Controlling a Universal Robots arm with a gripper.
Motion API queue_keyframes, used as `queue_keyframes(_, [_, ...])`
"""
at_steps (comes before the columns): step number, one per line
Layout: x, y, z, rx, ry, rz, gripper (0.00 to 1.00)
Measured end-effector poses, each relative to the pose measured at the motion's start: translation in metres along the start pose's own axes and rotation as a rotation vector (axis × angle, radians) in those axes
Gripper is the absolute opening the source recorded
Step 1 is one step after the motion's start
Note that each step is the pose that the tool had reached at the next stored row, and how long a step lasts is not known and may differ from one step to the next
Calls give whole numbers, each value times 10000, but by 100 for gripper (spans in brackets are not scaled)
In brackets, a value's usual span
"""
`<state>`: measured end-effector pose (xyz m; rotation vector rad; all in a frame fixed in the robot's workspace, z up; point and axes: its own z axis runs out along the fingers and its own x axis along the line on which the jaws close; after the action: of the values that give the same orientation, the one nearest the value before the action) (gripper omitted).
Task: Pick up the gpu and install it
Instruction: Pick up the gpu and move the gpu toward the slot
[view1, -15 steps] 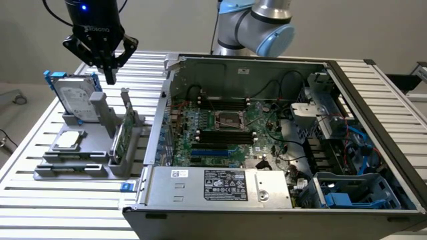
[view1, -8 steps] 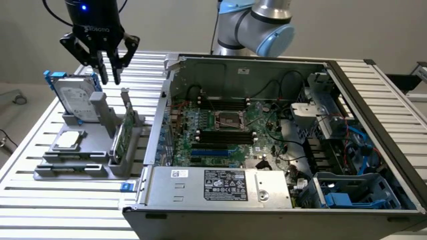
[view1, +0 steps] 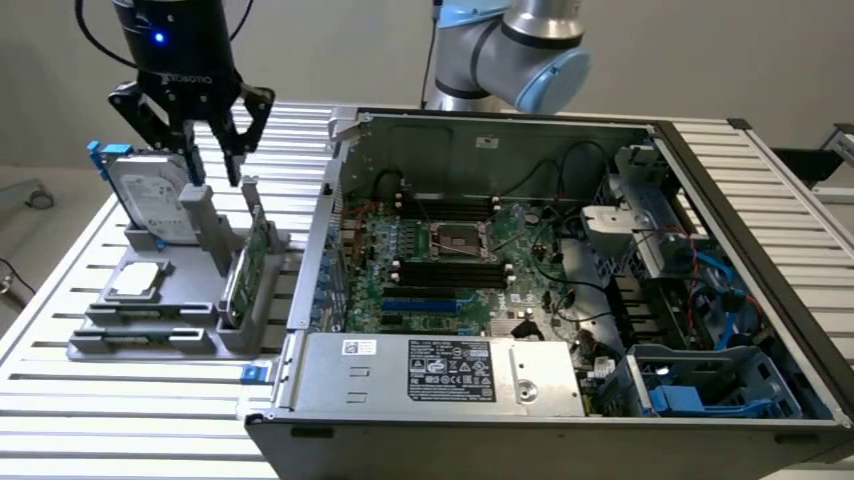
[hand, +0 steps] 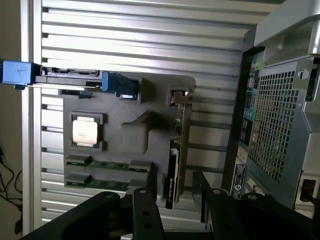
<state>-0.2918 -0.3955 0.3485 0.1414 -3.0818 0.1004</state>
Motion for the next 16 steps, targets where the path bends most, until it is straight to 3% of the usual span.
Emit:
queue_keyframes(7, [18, -262, 144, 0, 1, -1, 42])
queue_keyframes(16, [-39, -275, 306, 10, 1, -22, 42])
